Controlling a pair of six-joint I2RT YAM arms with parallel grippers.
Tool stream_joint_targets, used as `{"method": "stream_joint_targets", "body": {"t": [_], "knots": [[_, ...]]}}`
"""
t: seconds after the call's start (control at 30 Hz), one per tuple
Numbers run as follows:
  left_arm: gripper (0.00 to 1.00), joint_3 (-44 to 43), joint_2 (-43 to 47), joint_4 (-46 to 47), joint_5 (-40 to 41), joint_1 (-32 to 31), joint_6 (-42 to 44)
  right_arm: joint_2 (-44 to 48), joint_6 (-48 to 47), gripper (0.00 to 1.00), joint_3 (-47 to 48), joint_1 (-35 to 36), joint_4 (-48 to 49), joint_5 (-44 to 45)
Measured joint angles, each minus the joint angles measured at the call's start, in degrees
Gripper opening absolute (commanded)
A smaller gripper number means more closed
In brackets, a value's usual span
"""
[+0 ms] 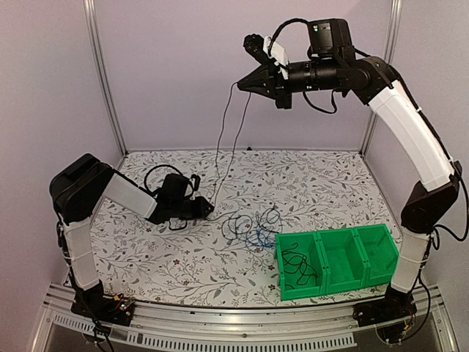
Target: Untangle the cables
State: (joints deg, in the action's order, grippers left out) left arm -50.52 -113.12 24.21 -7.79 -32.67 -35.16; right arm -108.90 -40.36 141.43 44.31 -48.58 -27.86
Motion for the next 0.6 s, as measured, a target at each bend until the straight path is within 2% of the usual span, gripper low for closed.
{"method": "stream_joint_targets", "body": {"t": [0.37, 0.6], "knots": [[0.23, 0.0, 1.55, -3.48, 3.15, 1.79, 0.2, 3.48, 1.57, 0.0, 5.33, -12.0, 0.44, -2.78], [0.27, 0.0, 3.06, -6.93, 4.46, 3.78, 0.81, 9.29, 3.06, 0.0, 3.08, -17.51, 2.84, -4.55]]}}
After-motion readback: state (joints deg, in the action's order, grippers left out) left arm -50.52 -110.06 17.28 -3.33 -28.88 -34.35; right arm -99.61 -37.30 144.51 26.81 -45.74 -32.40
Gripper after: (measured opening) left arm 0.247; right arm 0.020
